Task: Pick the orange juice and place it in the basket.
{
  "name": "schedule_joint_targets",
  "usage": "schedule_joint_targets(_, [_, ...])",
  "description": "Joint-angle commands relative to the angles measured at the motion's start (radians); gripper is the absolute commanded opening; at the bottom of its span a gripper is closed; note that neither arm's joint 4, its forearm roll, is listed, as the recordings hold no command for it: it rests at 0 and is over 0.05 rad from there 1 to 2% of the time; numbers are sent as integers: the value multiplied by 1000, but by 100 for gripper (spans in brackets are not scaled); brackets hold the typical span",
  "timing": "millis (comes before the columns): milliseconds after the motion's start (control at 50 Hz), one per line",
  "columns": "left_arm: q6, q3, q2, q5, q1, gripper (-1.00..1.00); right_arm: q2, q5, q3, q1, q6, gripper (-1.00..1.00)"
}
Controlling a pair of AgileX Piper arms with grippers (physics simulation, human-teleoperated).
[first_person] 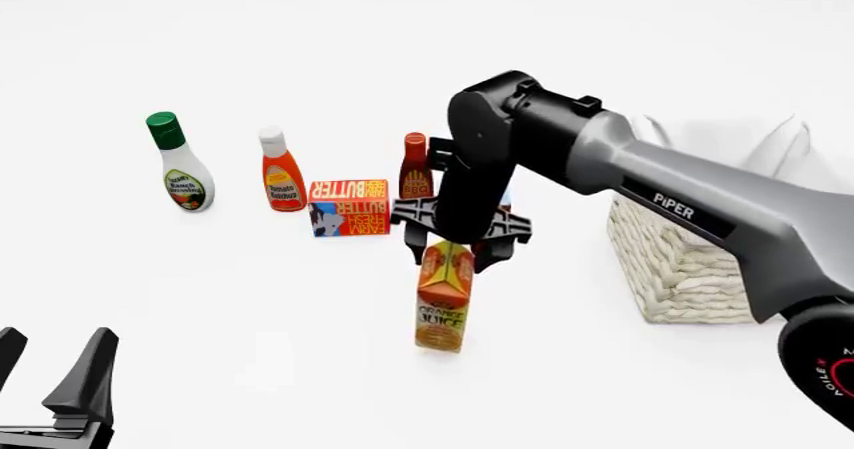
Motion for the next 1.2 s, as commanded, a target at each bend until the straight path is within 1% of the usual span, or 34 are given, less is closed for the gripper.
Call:
schedule_joint_targets(20, [0, 1, -2, 0, 0, 100, -47, 0, 6, 7, 6, -100])
schedule_joint_targets(120, [0, 1, -2, 0, 0, 100, -71, 0, 2, 18, -1, -100])
schedule_joint_targets(160, [0, 1, -2, 0, 0, 100, -83, 0, 3, 1, -38, -100])
schedule_joint_targets(280, [0, 1, -2, 0, 0, 100, -117, 0, 4, 3, -57, -100])
schedule_joint_targets(400, [0, 1, -2, 0, 0, 100, -147, 0, 5, -19, -104, -100])
schedule_joint_targets(420, [0, 1, -2, 0, 0, 100, -151, 0, 7, -27, -121, -100])
schedule_joint_targets(440, [0, 1, -2, 0, 0, 100, -156, 0, 9, -28, -125, -100])
schedule_joint_targets(460, [0, 1, -2, 0, 0, 100, -167, 0, 4, -41, -149, -100])
schedule_joint_targets(500, [0, 1, -2, 0, 0, 100, -173, 0, 6, -39, -146, -100])
schedule_joint_targets(560, [0, 1, -2, 0, 0, 100, -192, 0, 8, -60, -186, -100])
schedule_joint_targets(580, [0, 1, -2, 0, 0, 100, -197, 0, 8, -77, -211, -100])
schedule_joint_targets(600, [0, 1, -2, 0, 0, 100, -202, 0, 5, -77, -210, -100])
schedule_joint_targets(660, [0, 1, -2, 0, 0, 100, -216, 0, 8, -93, -235, -100])
schedule_joint_targets(680, [0, 1, -2, 0, 0, 100, -222, 0, 6, -91, -235, -100])
schedule_joint_targets(700, [0, 1, -2, 0, 0, 100, -225, 0, 5, -94, -245, -100])
schedule_joint_targets(720, [0, 1, -2, 0, 0, 100, -232, 0, 2, -103, -266, -100])
schedule_joint_targets(760, [0, 1, -2, 0, 0, 100, -235, 0, 1, -102, -268, -100])
schedule_joint_targets(780, [0, 1, -2, 0, 0, 100, -243, 0, 3, -119, -299, -100])
schedule_joint_targets(820, [0, 1, -2, 0, 0, 100, -249, 0, -9, -136, -335, -100])
schedule_joint_targets(840, [0, 1, -2, 0, 0, 100, -249, 0, -9, -136, -336, -100])
schedule_joint_targets(880, [0, 1, -2, 0, 0, 100, -257, 0, -21, -159, -398, -100])
schedule_joint_targets(900, [0, 1, -2, 0, 0, 100, -259, 0, -27, -158, -397, -100])
schedule_joint_targets(960, [0, 1, -2, 0, 0, 100, -266, 0, -38, -181, -455, -100])
schedule_joint_targets(1140, [0, 1, -2, 0, 0, 100, -288, 0, -64, -204, -531, -100])
schedule_joint_targets(1200, [0, 1, -2, 0, 0, 100, -292, 0, -74, -207, -538, -100])
